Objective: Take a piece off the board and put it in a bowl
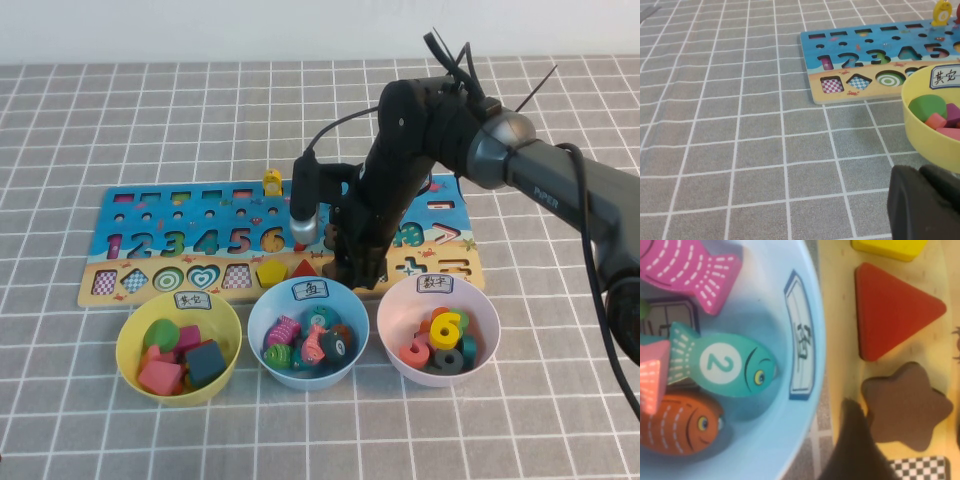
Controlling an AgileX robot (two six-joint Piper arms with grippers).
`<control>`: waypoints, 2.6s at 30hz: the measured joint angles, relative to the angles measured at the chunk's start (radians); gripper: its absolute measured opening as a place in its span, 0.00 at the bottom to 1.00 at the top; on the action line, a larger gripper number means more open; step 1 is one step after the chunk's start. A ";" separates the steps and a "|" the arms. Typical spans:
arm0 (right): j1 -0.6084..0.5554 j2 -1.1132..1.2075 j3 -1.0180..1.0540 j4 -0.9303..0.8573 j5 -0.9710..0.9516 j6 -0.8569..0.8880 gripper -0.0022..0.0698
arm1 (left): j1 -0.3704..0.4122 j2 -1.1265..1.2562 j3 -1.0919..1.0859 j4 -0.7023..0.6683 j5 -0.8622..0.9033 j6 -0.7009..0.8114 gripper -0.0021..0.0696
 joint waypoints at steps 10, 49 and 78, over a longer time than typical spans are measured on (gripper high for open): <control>0.000 0.000 0.000 0.002 -0.001 0.014 0.55 | 0.000 0.000 0.000 0.000 0.000 0.000 0.02; 0.000 0.000 -0.047 -0.022 0.050 0.062 0.40 | 0.000 0.000 0.000 0.000 0.000 0.000 0.02; 0.099 -0.373 0.213 -0.143 -0.110 0.754 0.40 | 0.000 0.000 0.000 0.000 0.000 0.000 0.02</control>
